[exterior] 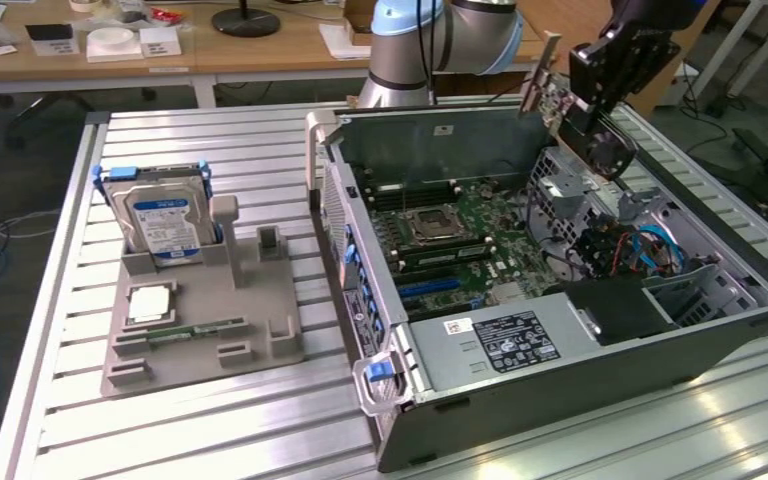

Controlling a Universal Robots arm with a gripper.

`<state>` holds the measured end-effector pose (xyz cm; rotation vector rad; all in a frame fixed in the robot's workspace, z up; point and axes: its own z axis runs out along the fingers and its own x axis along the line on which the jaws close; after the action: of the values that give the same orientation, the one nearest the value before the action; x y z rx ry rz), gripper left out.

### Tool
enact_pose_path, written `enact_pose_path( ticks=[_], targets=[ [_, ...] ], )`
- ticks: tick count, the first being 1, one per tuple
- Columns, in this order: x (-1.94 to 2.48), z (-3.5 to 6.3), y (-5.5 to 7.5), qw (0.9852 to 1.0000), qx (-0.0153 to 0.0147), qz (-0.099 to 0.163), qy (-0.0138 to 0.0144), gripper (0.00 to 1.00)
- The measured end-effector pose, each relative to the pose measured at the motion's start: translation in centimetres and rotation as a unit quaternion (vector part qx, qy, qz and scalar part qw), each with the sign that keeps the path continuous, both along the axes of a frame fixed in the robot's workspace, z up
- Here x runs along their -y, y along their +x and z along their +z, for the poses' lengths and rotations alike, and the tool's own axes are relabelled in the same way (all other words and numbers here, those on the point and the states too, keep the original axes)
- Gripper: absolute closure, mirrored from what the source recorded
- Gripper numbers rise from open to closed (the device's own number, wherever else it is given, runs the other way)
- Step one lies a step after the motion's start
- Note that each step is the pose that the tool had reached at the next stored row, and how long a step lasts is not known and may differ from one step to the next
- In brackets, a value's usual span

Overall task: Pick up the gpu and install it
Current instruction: 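Insert the gpu into the slot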

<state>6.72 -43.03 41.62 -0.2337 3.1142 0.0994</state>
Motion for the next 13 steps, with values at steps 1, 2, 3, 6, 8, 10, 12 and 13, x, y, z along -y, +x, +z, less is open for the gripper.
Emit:
enact_pose_path(
  ticks=[1, 2, 3, 6, 8, 10, 12, 13],
  targets=[
    [0.0, 0.0, 0.0, 1.0, 0.0, 0.003, 0.0, 0.73],
    [0.0, -0.01, 0.0, 1.0, 0.0, 0.007, 0.0, 0.73],
    [0.0, -0.01, 0.0, 0.9999, 0.0, 0.01, 0.0, 0.73],
    [0.0, -0.02, 0.0, 0.9998, 0.0, 0.021, 0.0, 0.73],
    [0.0, -0.03, 0.0, 0.9996, 0.0, 0.029, 0.0, 0.73],
    [0.0, -0.04, 0.0, 0.9993, 0.0, 0.036, 0.0, 0.73],
    [0.0, -0.04, 0.0, 0.9991, 0.0, 0.043, 0.0, 0.73],
    [0.0, -0.05, 0.0, 0.9989, 0.0, 0.046, 0.0, 0.73]
  ],
)
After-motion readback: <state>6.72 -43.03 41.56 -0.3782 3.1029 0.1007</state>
